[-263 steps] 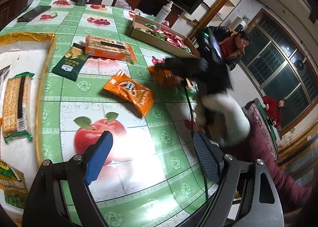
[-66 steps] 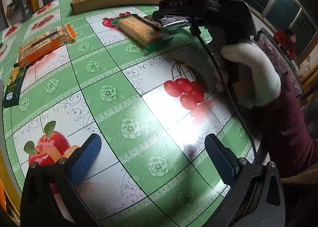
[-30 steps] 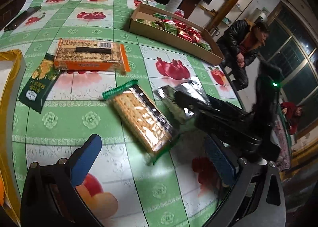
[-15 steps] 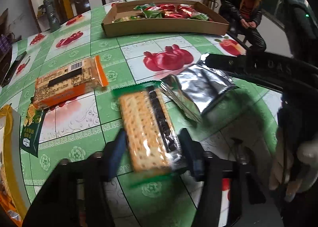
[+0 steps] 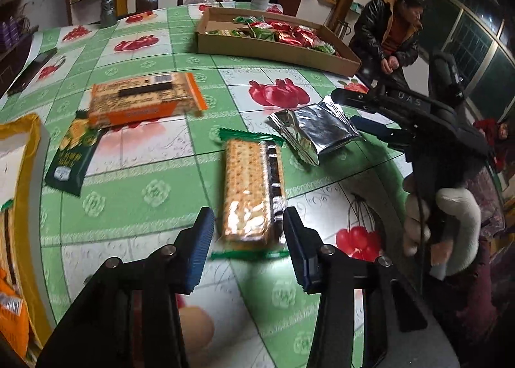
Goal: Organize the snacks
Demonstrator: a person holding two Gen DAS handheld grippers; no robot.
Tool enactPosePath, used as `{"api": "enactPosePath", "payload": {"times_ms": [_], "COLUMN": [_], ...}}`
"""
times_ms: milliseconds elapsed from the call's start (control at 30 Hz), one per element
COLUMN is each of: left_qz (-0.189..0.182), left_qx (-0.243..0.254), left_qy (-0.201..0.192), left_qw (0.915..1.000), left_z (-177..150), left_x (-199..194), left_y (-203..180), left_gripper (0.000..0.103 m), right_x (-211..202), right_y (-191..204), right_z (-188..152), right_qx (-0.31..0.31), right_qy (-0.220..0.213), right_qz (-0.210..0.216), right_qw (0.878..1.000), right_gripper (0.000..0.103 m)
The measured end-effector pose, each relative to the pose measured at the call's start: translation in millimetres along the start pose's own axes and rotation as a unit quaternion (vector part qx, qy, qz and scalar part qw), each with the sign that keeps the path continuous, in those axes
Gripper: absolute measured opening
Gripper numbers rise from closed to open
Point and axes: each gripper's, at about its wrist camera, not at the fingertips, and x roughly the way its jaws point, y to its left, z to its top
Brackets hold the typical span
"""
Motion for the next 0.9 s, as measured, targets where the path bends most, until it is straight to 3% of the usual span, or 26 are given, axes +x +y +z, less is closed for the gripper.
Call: {"api": "enactPosePath", "payload": {"times_ms": [133,267,300,433,500,700,900], "left_qz": [-0.013,-0.009,-0.001,0.036,0.063,0.037,-0.012], "left_qx": [-0.015,0.015,0.033,0.073,0.088,0.046,-0.019], "left_qy": [-0.006,-0.008,-0.009,-0.001,0.004,0.003,-0.043], "left_qw": [0.9998,0.9998,0.9994,0.9967,0.9941,0.9982,0.9988], "left_z": [-3,10,15,23,21,11,-15], "left_x": [-9,1,8,35,43,21,-38], "left_y": [8,-9,-17,-30,-32,-10,17], "left_gripper": [0.044,0.075,0.075,0.075,0.044,0.044,0.044], "right_x": [0,-1,-1,-2,-2,0,8], "right_y": [1,2,2,-1,-3,-1,15], "right_z": [-1,-2,-1,-1,0,0,-8], "right_qx": [-0.004,-0.009,-0.01,-0.005,-0.002,-0.004,-0.036], "right_qy": [-0.002,-0.005,-0.006,-0.01,-0.011,-0.009,0.016], "right_qz": [-0.004,-0.01,-0.012,-0.009,-0.006,0.008,0.059], "right_qw": [1.0,1.0,1.0,1.0,1.0,1.0,0.997], "right_gripper": [0.069,0.07,0.07,0.07,0.071,0.071,0.07]}}
